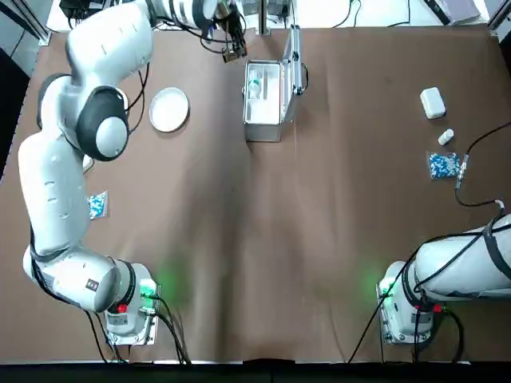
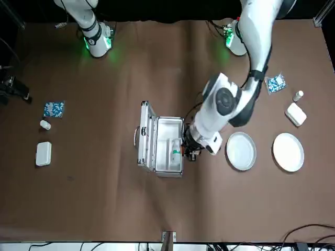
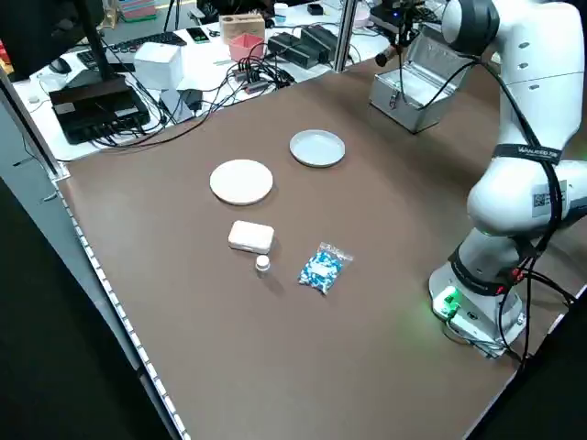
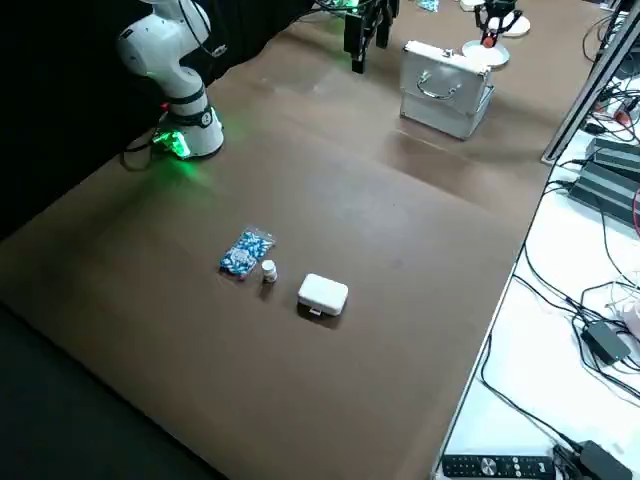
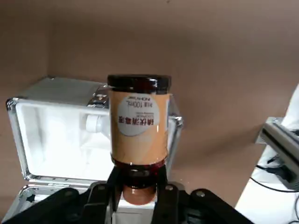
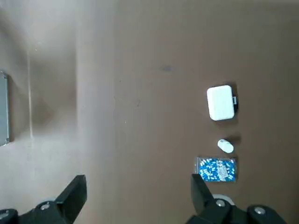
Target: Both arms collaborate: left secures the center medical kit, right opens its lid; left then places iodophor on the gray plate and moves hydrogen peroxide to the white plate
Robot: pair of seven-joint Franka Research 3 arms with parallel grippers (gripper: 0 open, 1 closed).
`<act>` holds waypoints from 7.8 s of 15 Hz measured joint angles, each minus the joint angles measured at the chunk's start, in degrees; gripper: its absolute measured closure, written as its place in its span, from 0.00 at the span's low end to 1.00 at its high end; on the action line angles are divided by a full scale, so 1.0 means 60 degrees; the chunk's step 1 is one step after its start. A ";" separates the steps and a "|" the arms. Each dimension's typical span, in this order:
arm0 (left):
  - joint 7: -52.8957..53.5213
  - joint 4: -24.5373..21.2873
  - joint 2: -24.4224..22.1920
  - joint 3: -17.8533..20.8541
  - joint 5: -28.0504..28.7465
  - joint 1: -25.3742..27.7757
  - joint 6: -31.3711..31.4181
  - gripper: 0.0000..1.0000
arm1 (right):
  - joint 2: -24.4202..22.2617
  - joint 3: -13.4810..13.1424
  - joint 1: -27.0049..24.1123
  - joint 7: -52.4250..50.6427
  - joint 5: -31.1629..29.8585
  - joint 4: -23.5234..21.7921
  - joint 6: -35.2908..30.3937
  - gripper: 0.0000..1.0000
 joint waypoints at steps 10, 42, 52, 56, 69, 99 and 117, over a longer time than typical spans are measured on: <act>0.2923 -0.0003 -0.0338 -0.2371 -0.0012 0.3905 -0.1673 0.67 | 0.0000 0.0003 -0.0008 0.0000 0.0008 -0.0036 0.0109 0.01; 0.9447 -0.0859 0.1178 -0.3940 -0.4517 0.9168 -0.5551 0.67 | -0.0045 0.0004 0.0096 -0.0020 0.0007 -0.0023 0.0089 0.01; 1.2119 -0.1343 0.2995 -0.3884 -0.5101 1.0409 -0.6317 0.67 | -0.0056 0.0007 0.0099 -0.0018 0.0008 -0.0019 0.0545 0.01; 1.2804 -0.1378 0.3578 -0.3786 -0.5198 1.0473 -0.6323 0.67 | -0.0056 0.0006 0.0099 -0.0016 0.0007 -0.0044 0.0513 0.01; 1.3830 -0.1386 0.4625 -0.3060 -0.6211 1.0363 -0.6295 0.67 | -0.0056 0.0017 0.0103 -0.0007 0.0008 -0.0048 0.0521 0.01; 1.3751 -0.0519 0.2226 -0.3115 -0.4660 0.8703 -0.6248 0.00 | -0.0056 0.0020 0.0240 0.0001 0.0012 -0.0040 0.0542 0.01; 1.3684 -0.0280 -0.0332 -0.3081 -0.0830 0.4977 -0.4616 0.00 | -0.0060 0.0074 0.0279 0.0002 0.0012 0.0022 0.0221 0.01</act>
